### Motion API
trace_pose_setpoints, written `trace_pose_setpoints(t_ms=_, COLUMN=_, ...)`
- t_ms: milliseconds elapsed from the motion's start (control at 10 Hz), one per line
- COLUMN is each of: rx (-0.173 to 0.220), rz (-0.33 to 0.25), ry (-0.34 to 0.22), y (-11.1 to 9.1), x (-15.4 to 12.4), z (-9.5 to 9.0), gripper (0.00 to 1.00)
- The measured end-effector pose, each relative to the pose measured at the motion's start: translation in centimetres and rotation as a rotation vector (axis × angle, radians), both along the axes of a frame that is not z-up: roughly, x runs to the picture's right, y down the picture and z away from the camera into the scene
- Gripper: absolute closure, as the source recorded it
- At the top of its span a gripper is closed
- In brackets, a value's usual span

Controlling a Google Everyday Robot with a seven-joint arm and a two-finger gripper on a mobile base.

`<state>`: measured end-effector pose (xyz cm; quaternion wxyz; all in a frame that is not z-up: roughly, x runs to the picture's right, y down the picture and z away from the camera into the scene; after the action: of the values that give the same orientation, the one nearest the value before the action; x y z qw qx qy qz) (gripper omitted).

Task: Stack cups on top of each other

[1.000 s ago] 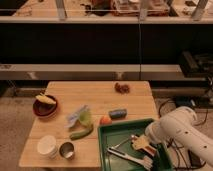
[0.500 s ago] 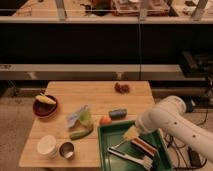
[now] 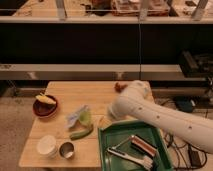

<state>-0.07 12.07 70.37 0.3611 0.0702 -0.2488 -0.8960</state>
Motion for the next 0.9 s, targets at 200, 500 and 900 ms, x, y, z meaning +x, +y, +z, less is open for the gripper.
trace_pose_setpoints(t_ms=200, rx=-0.009, rz=-0.029, ry=-0.033, y=-1.1, x=-4.7, z=1.3, gripper=0.2)
trace_pose_setpoints(t_ms=500, rx=-0.017, rz=-0.063, ry=-0.045, y=-3.0, x=-11.6, z=3.8, gripper=0.2)
trace_pose_setpoints(t_ms=900, rx=-0.043, rz=-0.045, ry=0.015, y=-4.0, x=-14.5, z=7.3, gripper=0.2)
